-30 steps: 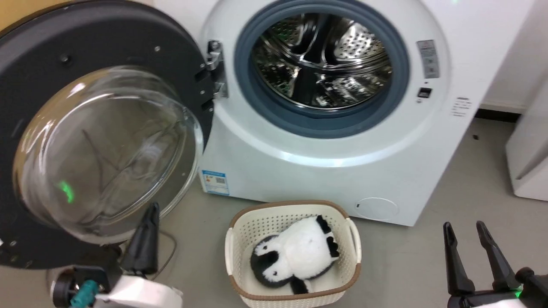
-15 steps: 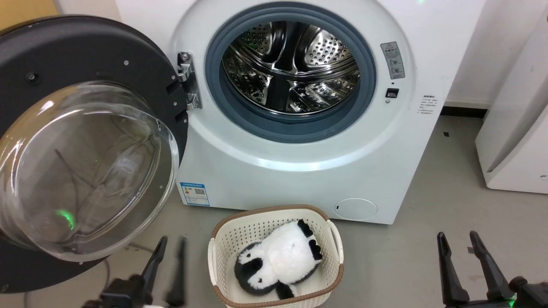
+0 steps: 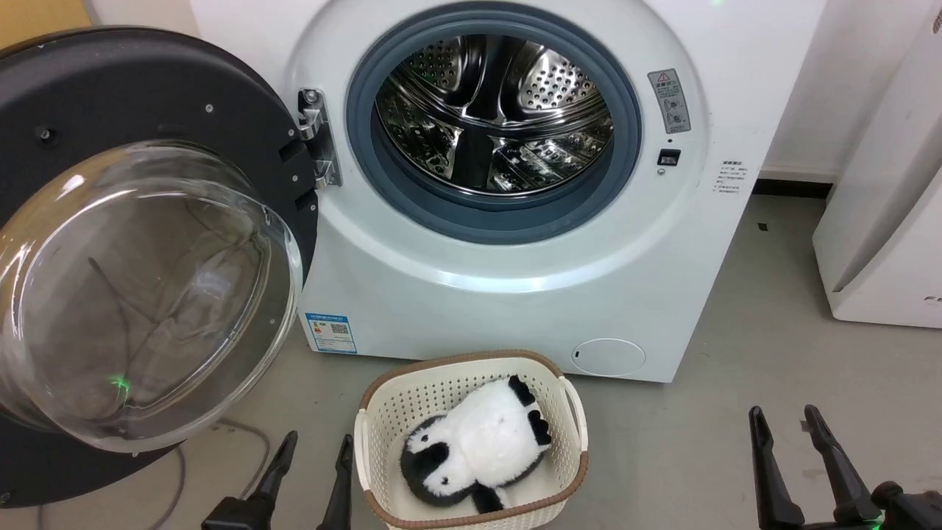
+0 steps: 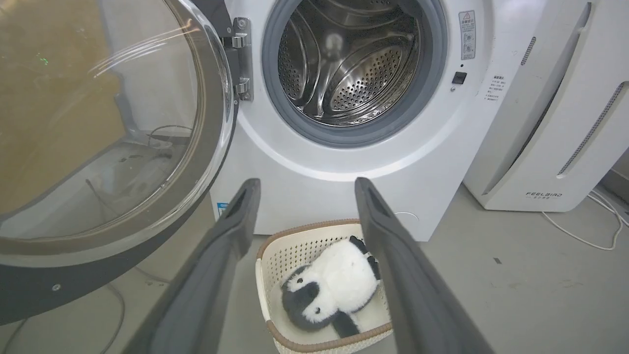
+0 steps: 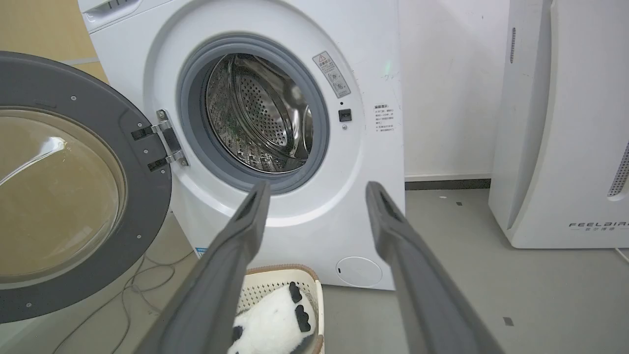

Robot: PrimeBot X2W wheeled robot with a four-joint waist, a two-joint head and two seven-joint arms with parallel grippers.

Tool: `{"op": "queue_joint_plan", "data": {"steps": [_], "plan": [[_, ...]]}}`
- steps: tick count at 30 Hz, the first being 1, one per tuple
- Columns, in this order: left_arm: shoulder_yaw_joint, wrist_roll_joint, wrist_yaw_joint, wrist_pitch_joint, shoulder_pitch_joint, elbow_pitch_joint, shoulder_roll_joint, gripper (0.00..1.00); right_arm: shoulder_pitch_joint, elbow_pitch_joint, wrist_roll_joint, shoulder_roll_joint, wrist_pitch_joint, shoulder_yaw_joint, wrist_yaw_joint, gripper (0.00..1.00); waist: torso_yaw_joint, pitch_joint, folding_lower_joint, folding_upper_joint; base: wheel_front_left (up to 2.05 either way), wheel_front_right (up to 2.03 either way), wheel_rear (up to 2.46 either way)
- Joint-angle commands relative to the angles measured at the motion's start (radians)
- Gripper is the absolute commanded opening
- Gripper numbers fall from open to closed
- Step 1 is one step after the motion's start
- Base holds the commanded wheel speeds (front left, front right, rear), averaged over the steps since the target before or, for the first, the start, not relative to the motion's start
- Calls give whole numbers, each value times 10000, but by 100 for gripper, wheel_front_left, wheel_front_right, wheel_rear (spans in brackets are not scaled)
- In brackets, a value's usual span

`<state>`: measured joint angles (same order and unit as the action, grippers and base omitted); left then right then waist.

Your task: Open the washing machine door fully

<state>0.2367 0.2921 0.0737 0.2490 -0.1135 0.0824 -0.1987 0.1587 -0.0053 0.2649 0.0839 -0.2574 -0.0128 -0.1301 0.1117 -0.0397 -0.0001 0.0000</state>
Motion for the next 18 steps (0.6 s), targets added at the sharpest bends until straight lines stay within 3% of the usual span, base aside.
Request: {"op": "queue_joint_plan", "data": {"steps": [1, 15, 16, 18], "plan": [[-1, -86, 41, 96, -30, 75, 22, 100, 99, 42, -32, -68, -43, -3, -6, 100, -6, 13, 1, 0, 0, 0, 0], [-98, -224, -2, 124, 55, -39, 104, 100, 56, 57, -13, -82, -43, 19, -6, 100, -27, 34, 1, 0, 0, 0, 0], [-71, -182, -20, 71, 3, -26, 63, 0, -2, 36, -2, -37, 2, 12, 0, 0, -28, 34, 1, 0, 0, 0, 0], [-52, -167, -20, 63, 10, -33, 51, 0, -10, 36, -2, -35, 6, 8, 2, 0, -32, 37, 1, 0, 0, 0, 0]]}}
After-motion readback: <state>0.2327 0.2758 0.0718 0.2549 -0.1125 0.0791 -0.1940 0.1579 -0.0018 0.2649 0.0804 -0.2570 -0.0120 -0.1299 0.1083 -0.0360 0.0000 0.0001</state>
